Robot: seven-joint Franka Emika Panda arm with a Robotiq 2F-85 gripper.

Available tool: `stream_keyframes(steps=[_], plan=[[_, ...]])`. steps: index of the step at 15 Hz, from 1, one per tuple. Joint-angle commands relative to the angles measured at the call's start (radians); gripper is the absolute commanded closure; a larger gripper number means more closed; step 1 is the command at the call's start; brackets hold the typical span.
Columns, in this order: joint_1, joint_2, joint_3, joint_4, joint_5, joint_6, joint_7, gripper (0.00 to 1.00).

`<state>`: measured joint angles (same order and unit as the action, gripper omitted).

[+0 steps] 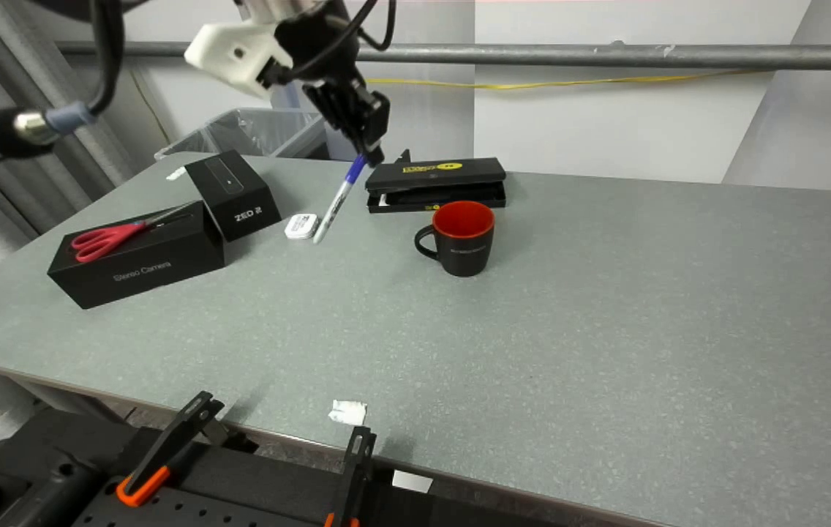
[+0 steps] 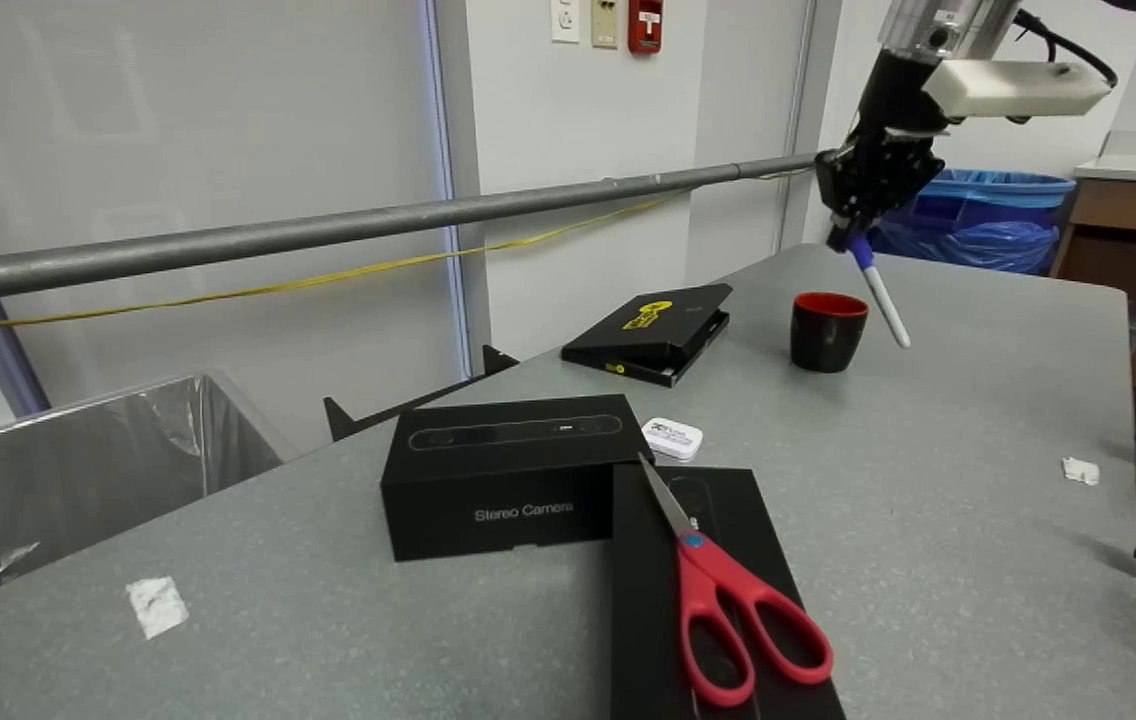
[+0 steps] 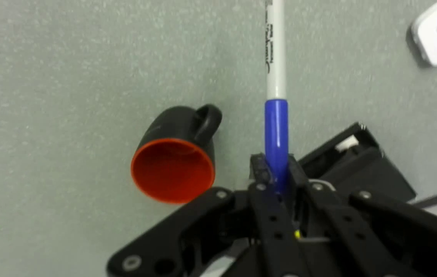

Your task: Take the blue pen out of the black and red mug

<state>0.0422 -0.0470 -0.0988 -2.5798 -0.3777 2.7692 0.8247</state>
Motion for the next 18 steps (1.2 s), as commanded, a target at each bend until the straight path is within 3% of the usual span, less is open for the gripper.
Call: stream_keyframes(steps=[1, 6, 10, 11, 13, 18], plan=[[-0.009, 0.152, 0.07, 0.035, -0.023, -0.018, -0.066, 0.98], [0.071, 0.34, 0.028, 0.143, -0.145, -0.115, -0.048, 0.98], [0.14, 0.415, -0.017, 0.215, -0.194, -0.172, -0.036, 0.98], [0.151, 0.424, -0.022, 0.228, -0.194, -0.182, -0.037, 0.7], [0.169, 0.428, -0.032, 0.243, -0.19, -0.191, -0.041, 0.6], [0.178, 0.41, -0.028, 0.25, -0.17, -0.181, -0.065, 0.2]])
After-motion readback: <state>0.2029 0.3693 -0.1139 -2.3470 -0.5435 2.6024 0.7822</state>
